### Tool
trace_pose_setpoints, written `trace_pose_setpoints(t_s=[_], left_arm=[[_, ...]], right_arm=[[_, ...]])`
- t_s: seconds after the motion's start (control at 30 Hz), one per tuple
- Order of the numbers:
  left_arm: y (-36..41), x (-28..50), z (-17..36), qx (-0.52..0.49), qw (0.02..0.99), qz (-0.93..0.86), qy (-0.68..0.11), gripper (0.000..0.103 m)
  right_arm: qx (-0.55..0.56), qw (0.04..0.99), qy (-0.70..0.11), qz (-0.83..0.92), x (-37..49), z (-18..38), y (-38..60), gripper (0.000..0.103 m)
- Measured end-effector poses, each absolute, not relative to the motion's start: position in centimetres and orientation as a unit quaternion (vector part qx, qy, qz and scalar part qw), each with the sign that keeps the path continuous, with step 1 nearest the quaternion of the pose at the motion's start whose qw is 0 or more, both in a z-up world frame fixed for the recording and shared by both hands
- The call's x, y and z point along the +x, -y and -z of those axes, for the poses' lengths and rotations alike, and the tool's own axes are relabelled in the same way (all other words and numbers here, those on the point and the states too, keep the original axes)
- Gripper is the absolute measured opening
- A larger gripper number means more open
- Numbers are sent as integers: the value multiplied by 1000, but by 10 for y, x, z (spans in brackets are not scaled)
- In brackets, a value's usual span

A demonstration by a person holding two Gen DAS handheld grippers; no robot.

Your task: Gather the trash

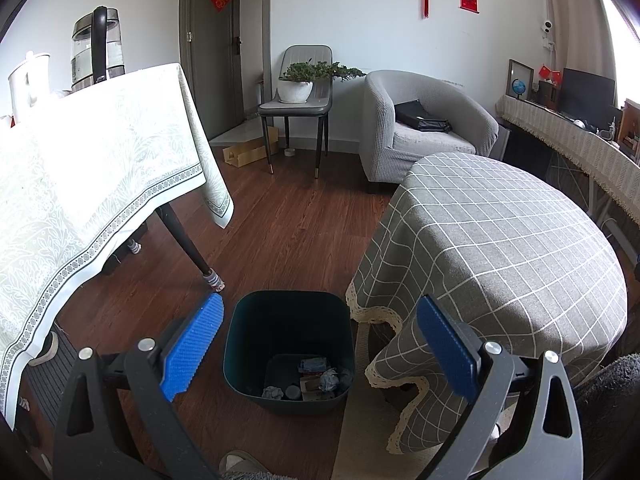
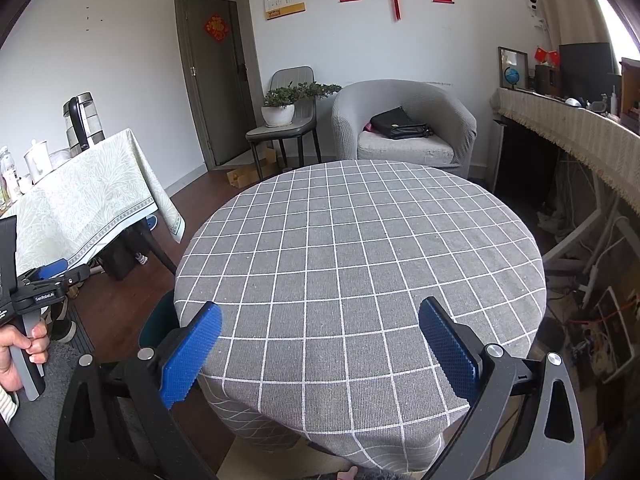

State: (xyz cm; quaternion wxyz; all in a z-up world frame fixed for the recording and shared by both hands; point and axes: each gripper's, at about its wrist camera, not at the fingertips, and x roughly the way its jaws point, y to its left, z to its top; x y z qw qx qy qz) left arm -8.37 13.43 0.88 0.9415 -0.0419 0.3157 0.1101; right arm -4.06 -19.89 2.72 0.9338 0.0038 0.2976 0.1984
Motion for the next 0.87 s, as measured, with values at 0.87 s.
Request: trace_pose_setpoints(t_s=[0.87], left_arm=[[-130, -80, -5, -30, 939, -117, -323, 99]], right_arm=[[5, 934, -297, -197, -44, -29, 201, 100]])
